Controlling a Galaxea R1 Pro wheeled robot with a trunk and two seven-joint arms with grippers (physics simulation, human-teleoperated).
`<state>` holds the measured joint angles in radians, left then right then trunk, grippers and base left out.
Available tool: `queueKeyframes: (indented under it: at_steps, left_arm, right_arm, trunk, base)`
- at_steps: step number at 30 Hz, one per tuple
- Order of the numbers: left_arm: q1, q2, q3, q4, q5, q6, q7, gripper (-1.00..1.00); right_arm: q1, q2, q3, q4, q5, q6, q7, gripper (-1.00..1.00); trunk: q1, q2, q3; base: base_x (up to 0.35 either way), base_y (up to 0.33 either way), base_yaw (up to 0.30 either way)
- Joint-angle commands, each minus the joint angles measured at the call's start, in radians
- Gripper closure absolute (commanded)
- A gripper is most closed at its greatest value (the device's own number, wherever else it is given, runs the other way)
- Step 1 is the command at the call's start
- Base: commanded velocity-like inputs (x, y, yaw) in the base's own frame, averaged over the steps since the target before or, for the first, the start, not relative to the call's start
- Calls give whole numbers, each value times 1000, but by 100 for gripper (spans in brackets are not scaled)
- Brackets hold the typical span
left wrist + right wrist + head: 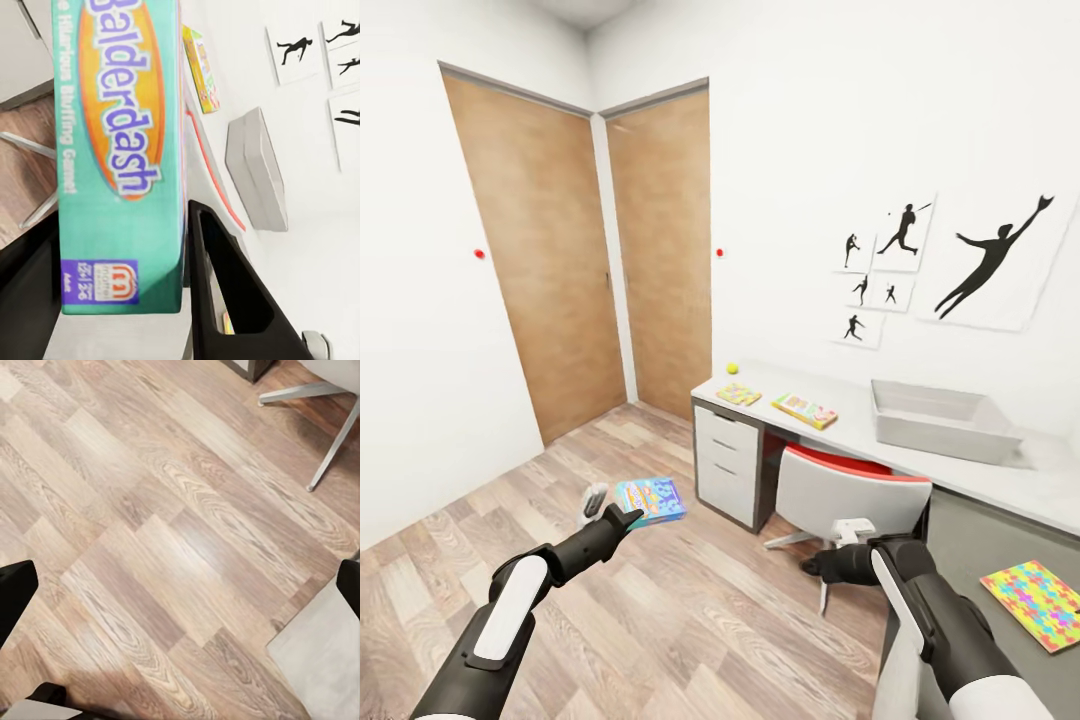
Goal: Put all the toys in the child's room - the three board games (two on the bed and one on the table), the two jigsaw puzzles on the table, and the tennis ball on the table - inside the toy box on the table in the child's room.
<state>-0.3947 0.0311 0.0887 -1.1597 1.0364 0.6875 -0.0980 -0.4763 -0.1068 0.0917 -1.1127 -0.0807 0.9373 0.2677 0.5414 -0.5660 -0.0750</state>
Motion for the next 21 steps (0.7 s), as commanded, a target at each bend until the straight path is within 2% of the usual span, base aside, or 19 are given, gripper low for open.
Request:
queueKeyframes:
  at_steps: [1, 6, 15, 21]
  left_arm:
    - [-1, 0, 2, 0, -1, 6, -3, 100]
    - [-1, 0, 1, 0, -5, 5, -2, 100]
    - [-1, 0, 0, 0, -8, 4, -2, 100]
    - [-1, 0, 0, 0, -8, 4, -2, 100]
  right_arm:
    - [-1, -1, 2, -1, -8, 5, -4, -100]
    - [-1, -2, 2, -5, -8, 5, -4, -100]
    - [-1, -3, 2, -12, -8, 6, -3, -100]
    - [-1, -4, 1, -13, -8, 6, -3, -100]
  trunk:
    - [0, -2, -2]
    - [0, -2, -2]
    - [0, -2, -2]
    - [0, -2, -2]
  base:
    - [20, 0, 98]
    - [86, 0, 66]
    - [278, 0, 10]
    - [135, 0, 67]
